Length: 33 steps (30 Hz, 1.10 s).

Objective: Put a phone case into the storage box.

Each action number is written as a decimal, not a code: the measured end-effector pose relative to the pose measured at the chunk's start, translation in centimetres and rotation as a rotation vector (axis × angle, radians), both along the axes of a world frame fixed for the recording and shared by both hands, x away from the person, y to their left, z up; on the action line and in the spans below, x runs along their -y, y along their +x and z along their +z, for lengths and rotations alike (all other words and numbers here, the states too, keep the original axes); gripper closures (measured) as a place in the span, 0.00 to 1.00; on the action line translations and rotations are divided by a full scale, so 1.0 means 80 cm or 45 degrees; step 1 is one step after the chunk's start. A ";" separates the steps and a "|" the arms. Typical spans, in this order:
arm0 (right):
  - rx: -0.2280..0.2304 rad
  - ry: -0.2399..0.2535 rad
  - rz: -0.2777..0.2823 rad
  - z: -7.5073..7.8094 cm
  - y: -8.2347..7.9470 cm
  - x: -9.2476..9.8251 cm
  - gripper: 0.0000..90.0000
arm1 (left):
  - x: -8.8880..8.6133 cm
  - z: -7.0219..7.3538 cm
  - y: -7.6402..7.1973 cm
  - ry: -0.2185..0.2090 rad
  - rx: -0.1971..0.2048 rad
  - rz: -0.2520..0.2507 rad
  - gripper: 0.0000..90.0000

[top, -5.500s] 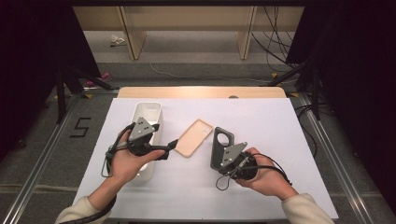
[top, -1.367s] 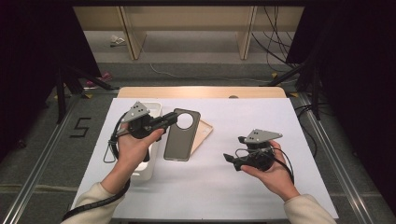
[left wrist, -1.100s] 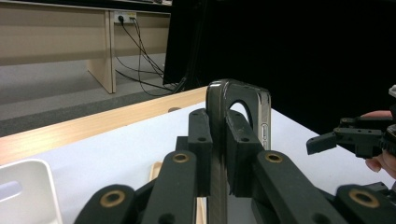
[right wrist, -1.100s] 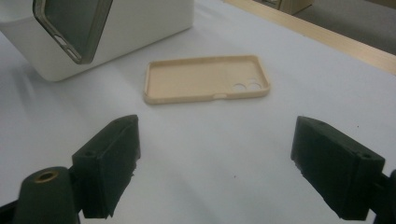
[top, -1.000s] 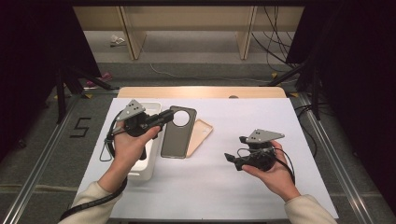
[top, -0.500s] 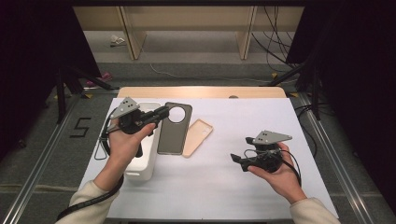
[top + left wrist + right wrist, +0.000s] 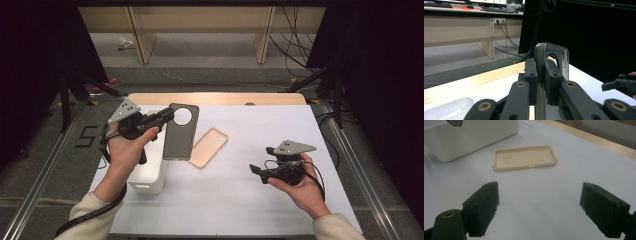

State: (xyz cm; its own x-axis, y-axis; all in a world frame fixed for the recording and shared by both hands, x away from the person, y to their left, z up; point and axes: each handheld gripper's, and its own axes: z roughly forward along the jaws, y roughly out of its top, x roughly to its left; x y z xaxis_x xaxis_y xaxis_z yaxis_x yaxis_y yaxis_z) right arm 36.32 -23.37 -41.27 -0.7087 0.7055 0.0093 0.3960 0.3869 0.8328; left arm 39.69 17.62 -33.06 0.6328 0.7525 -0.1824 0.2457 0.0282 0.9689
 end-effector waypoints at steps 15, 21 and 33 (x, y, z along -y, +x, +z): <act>-0.004 0.014 -0.019 -0.001 0.000 0.005 0.19 | -0.019 0.011 0.005 -0.016 0.019 0.019 0.91; -0.004 0.016 -0.023 -0.002 0.000 0.006 0.19 | -0.030 0.015 0.009 -0.013 0.031 0.029 0.91; -0.002 0.019 -0.034 -0.001 0.000 0.007 0.18 | -0.047 0.020 0.020 -0.020 0.033 0.046 0.91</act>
State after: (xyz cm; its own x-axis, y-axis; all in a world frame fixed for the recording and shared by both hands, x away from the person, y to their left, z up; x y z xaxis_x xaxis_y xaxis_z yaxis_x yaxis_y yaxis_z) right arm 36.35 -23.92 -41.36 -0.6896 0.7239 0.0213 0.4074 0.3634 0.8378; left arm 41.30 21.39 -31.43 0.6103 0.7718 -0.1785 0.2191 0.0521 0.9743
